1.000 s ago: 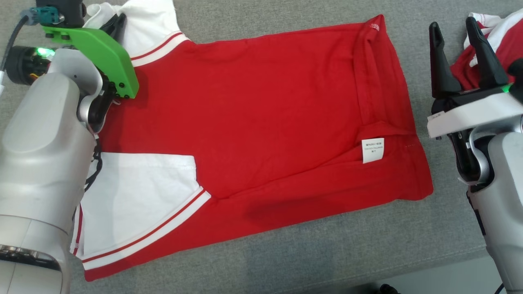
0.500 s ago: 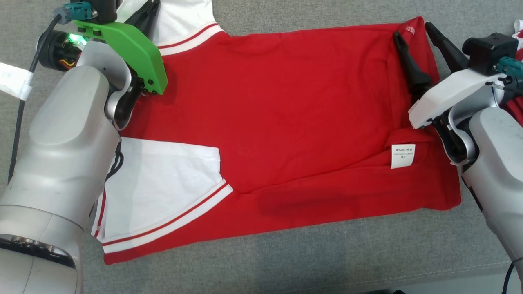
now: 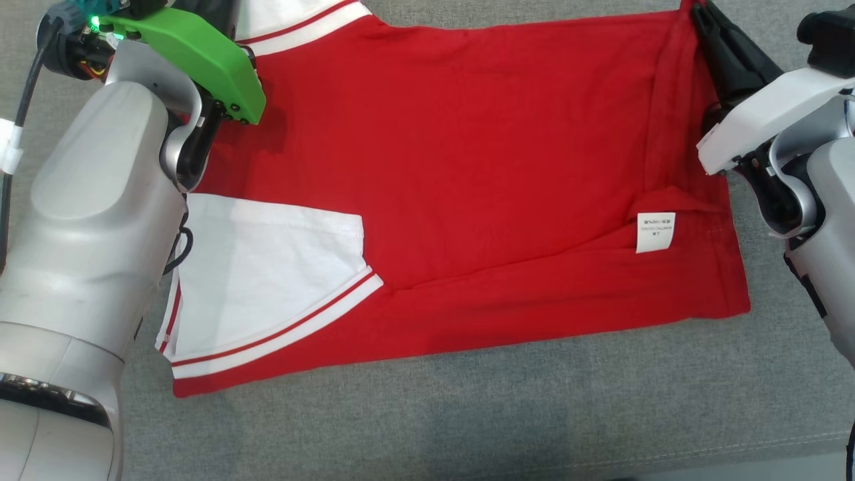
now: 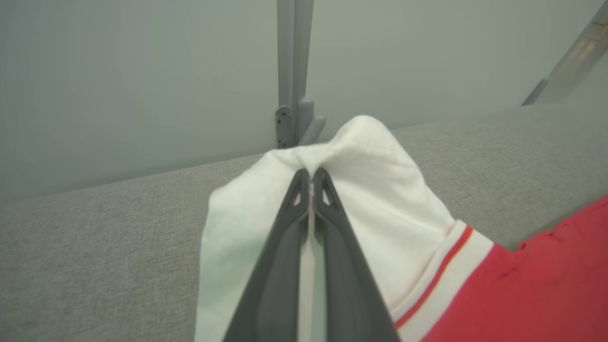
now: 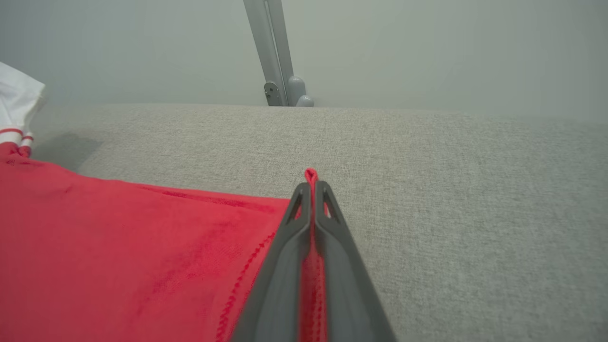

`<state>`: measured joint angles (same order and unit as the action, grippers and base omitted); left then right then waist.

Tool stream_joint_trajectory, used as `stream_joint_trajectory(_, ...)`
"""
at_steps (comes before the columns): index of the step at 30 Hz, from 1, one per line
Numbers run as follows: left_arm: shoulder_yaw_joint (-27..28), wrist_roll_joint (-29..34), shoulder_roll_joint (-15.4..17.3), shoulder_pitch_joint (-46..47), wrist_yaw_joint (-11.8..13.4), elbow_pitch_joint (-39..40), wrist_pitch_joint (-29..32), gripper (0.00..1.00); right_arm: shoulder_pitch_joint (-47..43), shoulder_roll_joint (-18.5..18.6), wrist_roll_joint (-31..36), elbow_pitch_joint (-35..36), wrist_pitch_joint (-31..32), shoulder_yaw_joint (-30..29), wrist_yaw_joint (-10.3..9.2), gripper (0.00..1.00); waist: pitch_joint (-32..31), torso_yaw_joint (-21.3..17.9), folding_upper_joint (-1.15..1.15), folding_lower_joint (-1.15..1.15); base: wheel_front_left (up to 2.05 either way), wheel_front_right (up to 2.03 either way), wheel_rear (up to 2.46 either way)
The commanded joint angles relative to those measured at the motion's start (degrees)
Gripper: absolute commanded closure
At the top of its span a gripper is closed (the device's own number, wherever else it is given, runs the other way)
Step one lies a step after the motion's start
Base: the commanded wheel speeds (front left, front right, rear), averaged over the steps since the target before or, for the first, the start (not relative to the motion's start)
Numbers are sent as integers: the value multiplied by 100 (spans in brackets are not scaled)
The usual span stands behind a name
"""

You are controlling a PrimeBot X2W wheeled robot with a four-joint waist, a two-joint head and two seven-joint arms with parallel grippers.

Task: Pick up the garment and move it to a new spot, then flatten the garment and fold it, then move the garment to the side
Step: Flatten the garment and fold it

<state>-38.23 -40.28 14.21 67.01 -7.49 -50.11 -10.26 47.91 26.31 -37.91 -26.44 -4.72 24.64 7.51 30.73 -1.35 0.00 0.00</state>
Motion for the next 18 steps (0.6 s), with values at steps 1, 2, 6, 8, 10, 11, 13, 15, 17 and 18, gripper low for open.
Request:
stream_joint_trajectory(1, 12, 23, 58, 72, 41, 55, -67, 100, 46, 57, -52, 108, -93, -57, -4, 100, -32, 5, 0, 0, 0, 0, 0)
stream_joint_trajectory(2, 7, 46, 79, 64, 52, 90, -95, 100, 31, 78, -70, 165, -112, -95, -4, 100, -53, 4, 0, 0, 0, 0, 0)
stream_joint_trajectory(6, 45, 58, 135, -75, 152, 347, -234, 100, -129, 133, -44, 418, -235, -227, -4, 100, -136, -4, 0, 0, 0, 0, 0)
stream_joint_trajectory(8, 76, 80, 195, -220, 220, 544, -308, 100, -263, 127, -78, 568, -230, -293, -4, 100, -176, -9, 0, 0, 0, 0, 0)
stream_joint_trajectory(10, 101, 110, 255, -405, 310, 825, -364, 100, -448, 145, -100, 734, -202, -359, -4, 100, -206, -7, 0, 0, 0, 0, 0)
stream_joint_trajectory(11, 119, 119, 286, -525, 367, 1003, -401, 100, -561, 157, -107, 822, -199, -390, -4, 100, -215, -6, 0, 0, 0, 0, 0)
stream_joint_trajectory(13, 162, 172, 369, -834, 518, 1421, -437, 100, -816, 137, -145, 1048, -203, -446, -4, 100, -233, -2, 0, 0, 0, 0, 0)
stream_joint_trajectory(15, 193, 247, 472, -1213, 691, 1938, -454, 100, -1087, 192, -128, 1248, -210, -558, -4, 100, -244, 19, 0, 0, 0, 0, 0)
stream_joint_trajectory(17, 216, 338, 594, -1623, 894, 2517, -469, 100, -1380, 190, -190, 1442, -148, -659, -4, 100, -261, 35, 0, 0, 0, 0, 0)
stream_joint_trajectory(18, 222, 361, 654, -1838, 986, 2805, -472, 100, -1508, 199, -191, 1530, -115, -710, -4, 100, -273, 42, 0, 0, 0, 0, 0)
